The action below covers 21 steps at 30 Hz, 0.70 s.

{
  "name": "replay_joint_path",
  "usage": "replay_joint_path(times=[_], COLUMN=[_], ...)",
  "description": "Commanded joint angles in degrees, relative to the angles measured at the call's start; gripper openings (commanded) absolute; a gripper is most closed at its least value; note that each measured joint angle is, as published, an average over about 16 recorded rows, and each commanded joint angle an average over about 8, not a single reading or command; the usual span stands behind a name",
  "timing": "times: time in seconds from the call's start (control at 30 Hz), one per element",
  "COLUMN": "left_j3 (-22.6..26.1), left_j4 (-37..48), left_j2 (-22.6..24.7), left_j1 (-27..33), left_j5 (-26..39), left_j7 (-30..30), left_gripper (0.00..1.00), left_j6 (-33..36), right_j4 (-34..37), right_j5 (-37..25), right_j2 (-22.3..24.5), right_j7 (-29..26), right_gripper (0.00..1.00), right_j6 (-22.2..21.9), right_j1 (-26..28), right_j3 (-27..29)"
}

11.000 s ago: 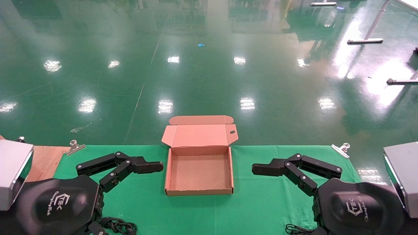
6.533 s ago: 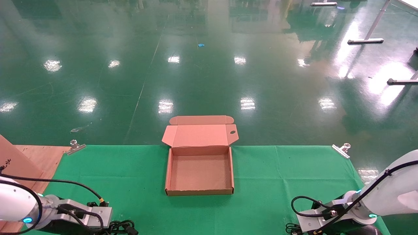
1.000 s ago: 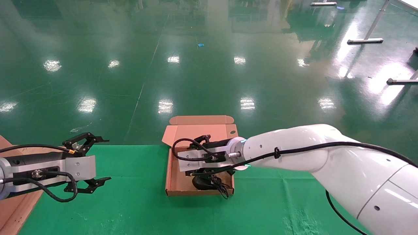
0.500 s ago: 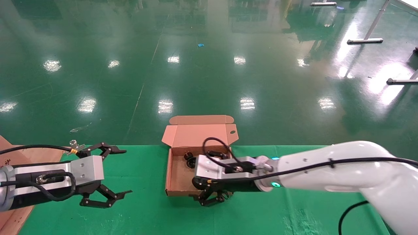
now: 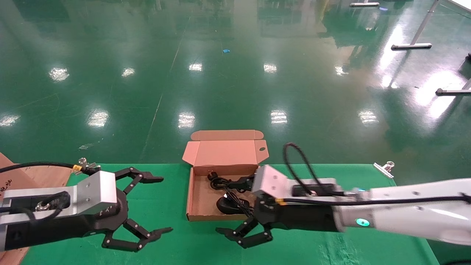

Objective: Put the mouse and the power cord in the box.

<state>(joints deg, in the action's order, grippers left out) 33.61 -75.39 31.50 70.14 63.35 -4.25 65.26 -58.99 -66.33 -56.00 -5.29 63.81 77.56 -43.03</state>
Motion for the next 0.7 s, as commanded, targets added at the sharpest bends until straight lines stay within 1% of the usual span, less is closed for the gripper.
replay_joint_path(times=[0.03, 0.7], left_j3=[-1.2, -13.32], left_j4=[0.12, 1.38], left_j2=[0.24, 2.67], left_j1=[-0.59, -6.5], left_j5=[-1.47, -16.28], left_j7=[-0.44, -4.92], left_gripper=[1.0, 1.0], left_j6=[1.4, 15.48], right_j4=[-1.01, -11.2], right_j5=[1.7, 18.78], right_j2=[1.46, 16.1], right_j7=[-0.38, -4.19], right_gripper=[1.0, 1.0], right_j6=[1.52, 16.8], right_j1=[-1.11, -12.27], right_j3=[1.87, 20.73])
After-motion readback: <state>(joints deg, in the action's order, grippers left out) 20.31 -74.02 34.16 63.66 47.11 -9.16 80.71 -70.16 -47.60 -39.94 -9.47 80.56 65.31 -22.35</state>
